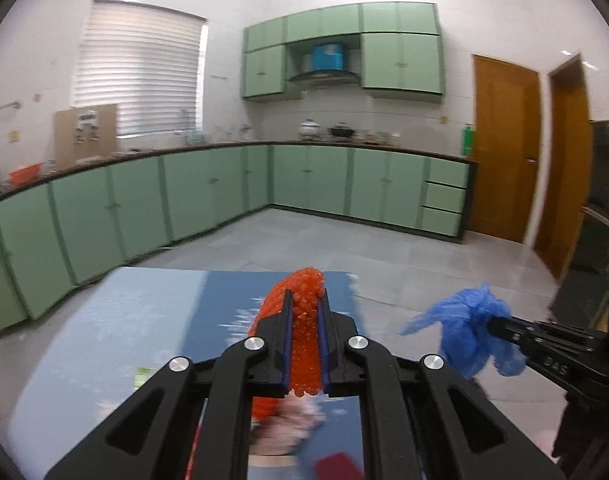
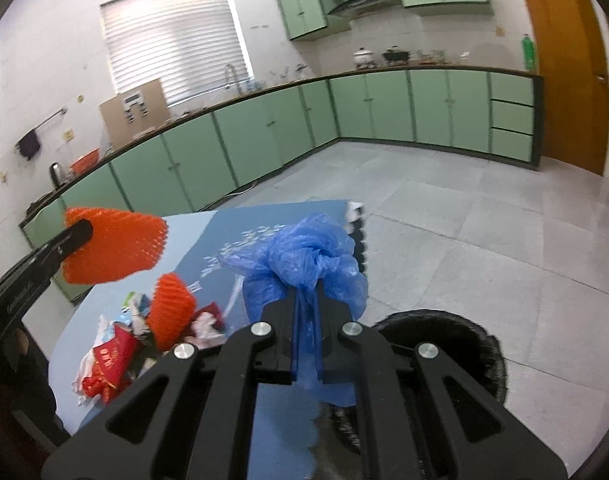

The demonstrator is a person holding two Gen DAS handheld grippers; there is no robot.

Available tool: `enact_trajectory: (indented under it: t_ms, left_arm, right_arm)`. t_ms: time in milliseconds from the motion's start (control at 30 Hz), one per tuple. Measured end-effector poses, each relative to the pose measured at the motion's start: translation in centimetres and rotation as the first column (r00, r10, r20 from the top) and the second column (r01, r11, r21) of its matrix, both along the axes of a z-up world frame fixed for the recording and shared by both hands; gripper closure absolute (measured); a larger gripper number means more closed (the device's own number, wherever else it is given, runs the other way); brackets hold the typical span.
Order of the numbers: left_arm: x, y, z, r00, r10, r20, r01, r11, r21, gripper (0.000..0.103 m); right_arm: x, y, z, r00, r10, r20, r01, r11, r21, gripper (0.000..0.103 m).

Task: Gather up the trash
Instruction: 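Carry both items over the black bin and open both grippers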

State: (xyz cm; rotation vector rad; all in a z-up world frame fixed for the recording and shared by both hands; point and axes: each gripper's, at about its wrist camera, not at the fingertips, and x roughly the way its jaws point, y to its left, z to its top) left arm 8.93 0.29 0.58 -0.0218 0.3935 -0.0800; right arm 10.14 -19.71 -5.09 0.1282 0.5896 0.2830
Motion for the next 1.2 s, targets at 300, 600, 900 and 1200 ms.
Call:
enact_trajectory:
  t_ms: [300, 600, 900, 1200]
  left_arm:
    - [3.7, -7.2, -3.2, 0.964, -0.236, -0.121, 0.225, 0.97, -0.096, 0.093]
    - [6.6, -12.6, -6.7, 0.925, -0.337, -0.174, 0.32, 0.94, -0.119, 0.093]
    - [9.8, -15.5, -9.8, 0.882, -0.395, -0.257, 0.364, 0.918, -0.159, 0.086]
    - [9.8, -13.8, -9.5, 0.895, -0.358, -0.266, 0.321, 0.931, -0.174, 0.055]
  right_arm:
    - [0.4, -6.7, -2.8, 0.986, -0.155, -0.06, 0.154, 0.988, -0.017, 0.098]
    - [2.8, -10.5, -7.8, 0.96, -0.244, -0.138, 0.238, 0.97, -0.058, 0.098]
    - [4.9, -12.4, -11.3, 0.935, -0.298, -0.191, 0.285, 0.954, -0.094, 0.089]
    - [4.8, -12.8, -11.4, 0.925, -0.332, -0.187, 0.319, 0.943, -0.096, 0.048]
